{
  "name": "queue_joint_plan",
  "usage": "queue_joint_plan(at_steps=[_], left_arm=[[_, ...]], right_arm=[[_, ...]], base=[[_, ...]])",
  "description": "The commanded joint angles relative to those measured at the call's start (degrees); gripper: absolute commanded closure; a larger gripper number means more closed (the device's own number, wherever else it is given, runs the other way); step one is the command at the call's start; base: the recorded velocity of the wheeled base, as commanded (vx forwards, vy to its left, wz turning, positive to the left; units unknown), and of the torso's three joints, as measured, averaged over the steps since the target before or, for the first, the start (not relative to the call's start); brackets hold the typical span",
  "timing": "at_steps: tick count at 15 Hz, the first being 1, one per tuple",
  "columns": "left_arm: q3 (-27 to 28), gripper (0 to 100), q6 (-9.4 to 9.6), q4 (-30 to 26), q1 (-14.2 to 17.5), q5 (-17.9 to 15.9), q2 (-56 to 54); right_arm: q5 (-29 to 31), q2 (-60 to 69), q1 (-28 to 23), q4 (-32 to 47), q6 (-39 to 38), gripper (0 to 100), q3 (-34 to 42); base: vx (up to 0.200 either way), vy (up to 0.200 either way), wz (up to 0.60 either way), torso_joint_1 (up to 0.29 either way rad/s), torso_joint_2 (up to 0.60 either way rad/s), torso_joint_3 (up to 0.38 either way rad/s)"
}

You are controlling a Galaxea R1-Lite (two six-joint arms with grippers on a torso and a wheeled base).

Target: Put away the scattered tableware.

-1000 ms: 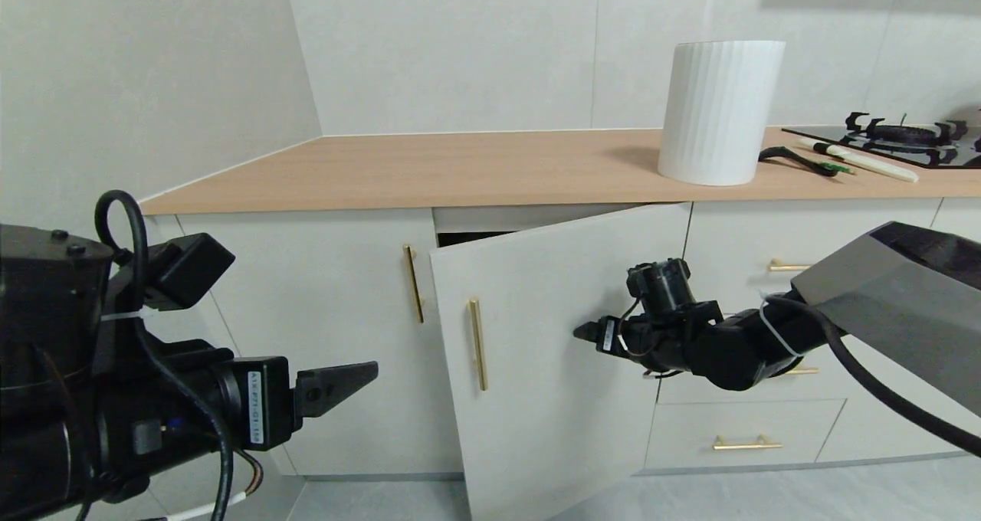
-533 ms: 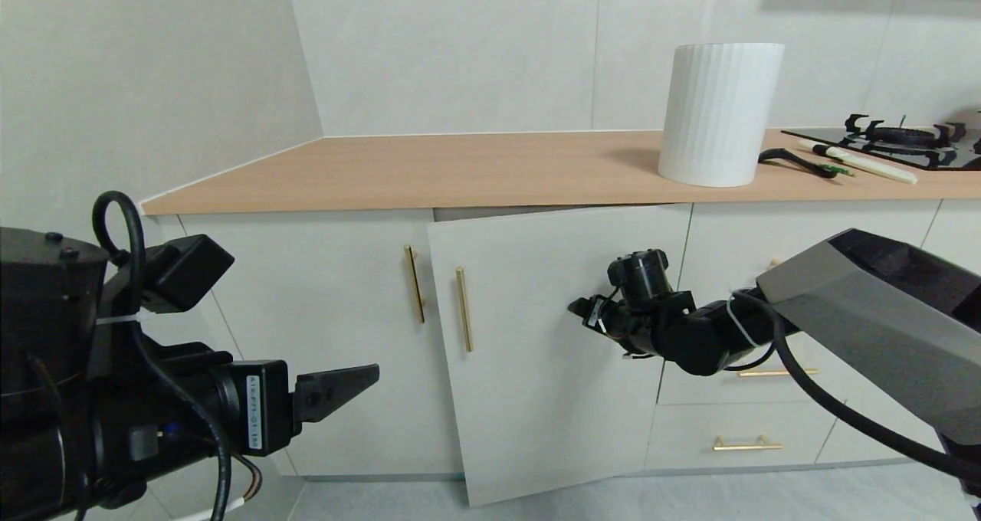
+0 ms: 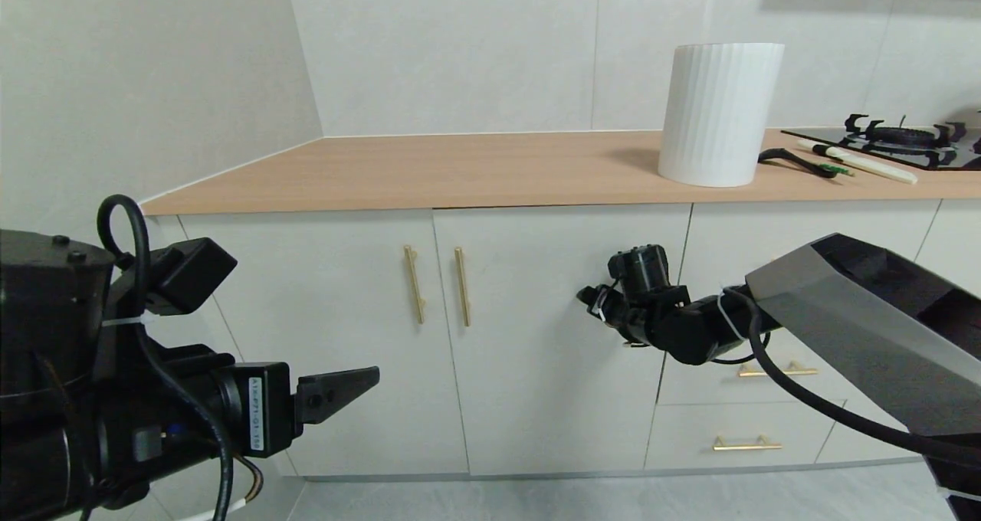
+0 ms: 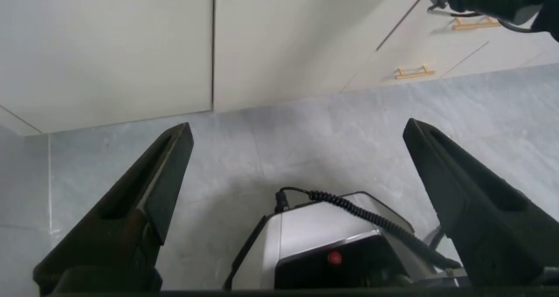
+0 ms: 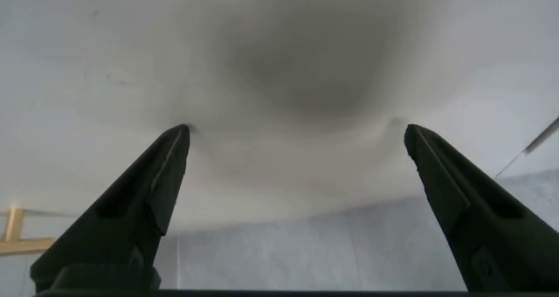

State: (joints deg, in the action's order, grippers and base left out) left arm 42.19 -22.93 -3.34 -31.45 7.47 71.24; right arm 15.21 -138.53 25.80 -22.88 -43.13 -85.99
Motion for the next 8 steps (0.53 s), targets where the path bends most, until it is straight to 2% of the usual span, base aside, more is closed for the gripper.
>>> queue_joint_plan(at_steps=[1, 6, 8], left_arm=[[0.0, 0, -0.01, 0.0, -0.01, 0.0, 0.13], [-0.09, 0, -0.01, 0.0, -0.01, 0.09, 0.3], [-0.18, 0, -0.1, 0.35, -0.01, 0.17, -0.05]], right_arm=[[0.25, -1.04, -0.39, 0.03, -0.02, 0, -0.84], [0.34, 0.63, -0.31, 0.91, -0.02, 0, 0.39], [-3.35, 8.28, 1.1, 0.38, 0.42, 0, 8.74]], base=[[0.0, 0.0, 0.0, 0.0, 0.0, 0.0], [0.0, 0.0, 0.0, 0.0, 0.0, 0.0], [0.0, 0.0, 0.0, 0.0, 0.0, 0.0]])
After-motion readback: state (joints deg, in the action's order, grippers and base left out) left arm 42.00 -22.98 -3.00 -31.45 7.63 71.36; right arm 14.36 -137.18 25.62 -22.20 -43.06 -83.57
